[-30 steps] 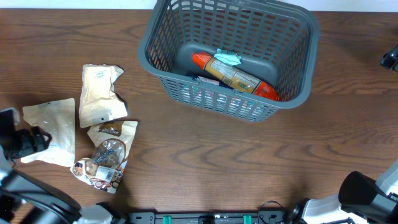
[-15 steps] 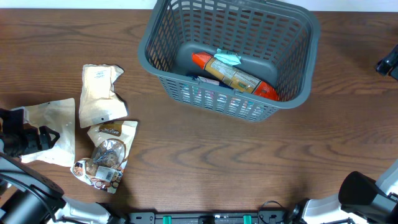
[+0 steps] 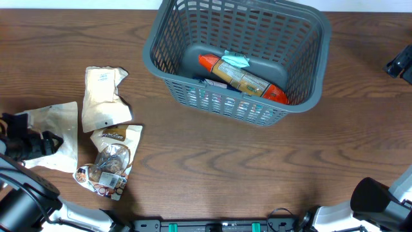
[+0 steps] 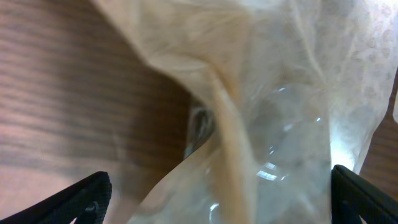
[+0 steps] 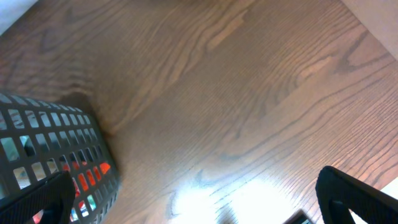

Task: Pack container
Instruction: 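Lower the left gripper onto the leftmost beige pouch and grasp it, then lift the beige pouch and carry it into the basket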

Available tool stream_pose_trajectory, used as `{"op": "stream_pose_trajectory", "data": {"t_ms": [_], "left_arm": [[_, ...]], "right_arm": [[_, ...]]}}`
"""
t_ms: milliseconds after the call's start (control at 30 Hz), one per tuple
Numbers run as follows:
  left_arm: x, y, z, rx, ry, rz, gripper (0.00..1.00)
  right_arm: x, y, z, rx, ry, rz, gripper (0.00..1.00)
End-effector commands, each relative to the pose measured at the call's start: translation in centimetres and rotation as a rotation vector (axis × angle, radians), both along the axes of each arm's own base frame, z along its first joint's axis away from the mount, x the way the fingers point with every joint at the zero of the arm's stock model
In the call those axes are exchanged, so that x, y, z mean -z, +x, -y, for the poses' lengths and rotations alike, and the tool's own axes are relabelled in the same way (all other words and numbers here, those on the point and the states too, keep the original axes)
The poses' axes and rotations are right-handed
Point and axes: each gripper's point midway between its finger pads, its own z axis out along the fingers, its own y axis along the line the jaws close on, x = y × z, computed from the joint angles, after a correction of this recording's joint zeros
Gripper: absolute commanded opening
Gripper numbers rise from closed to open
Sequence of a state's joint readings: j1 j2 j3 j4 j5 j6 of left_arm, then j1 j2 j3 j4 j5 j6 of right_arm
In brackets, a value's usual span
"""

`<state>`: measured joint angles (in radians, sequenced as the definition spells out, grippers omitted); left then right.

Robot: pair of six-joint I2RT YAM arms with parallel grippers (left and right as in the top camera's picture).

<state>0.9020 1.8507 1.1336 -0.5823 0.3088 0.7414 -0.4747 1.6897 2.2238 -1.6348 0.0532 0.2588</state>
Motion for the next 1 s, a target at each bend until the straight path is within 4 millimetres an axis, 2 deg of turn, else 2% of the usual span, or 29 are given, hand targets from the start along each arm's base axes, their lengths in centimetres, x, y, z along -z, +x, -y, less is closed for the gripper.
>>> {"op": "stream_pose_trajectory", "data": {"t_ms": [0,233,300,433,533,567,800,867,967], "left_arm": [[1.0,1.1,1.3,0.060,-0.023,-0.007,0.93],[3.4,2.7,4.1,0.144,-0.067,-0.047,0.94],[3.9,2.9,4.6,0.160,-0.074,-0.054,0.87],[4.2,3.4,4.5,0.166,-0.065,-0.047,0.50],[4.3,3.3,4.3,0.165,-0.054,-0.052,0.11],[4.3,3.2,4.1,0.163,-0.044,-0.061,0.06],[3.7,3.3,3.6,0.158,-0.018,-0.059,0.06],[2.4,3.9,3.1,0.152,0.009,-0.033,0.06],[-1.6,5.8,1.4,0.136,0.094,0.051,0.06]], "right_arm": [[0.2,-0.1,-0.2,-0.012,0.009,-0.008,0.99],[0.3,-0.3,-0.3,-0.012,0.013,-0.016,0.99],[0.4,-0.5,-0.4,-0.012,0.016,-0.022,0.99],[0.5,-0.7,-0.5,-0.015,0.020,-0.032,0.99],[0.5,-0.7,-0.5,-0.015,0.020,-0.033,0.99],[0.5,-0.7,-0.5,-0.015,0.020,-0.033,0.99],[0.5,-0.7,-0.5,-0.015,0.020,-0.033,0.99],[0.5,-0.7,-0.5,-0.015,0.020,-0.033,0.99],[0.5,-0.7,-0.5,-0.015,0.020,-0.032,0.99]]}}
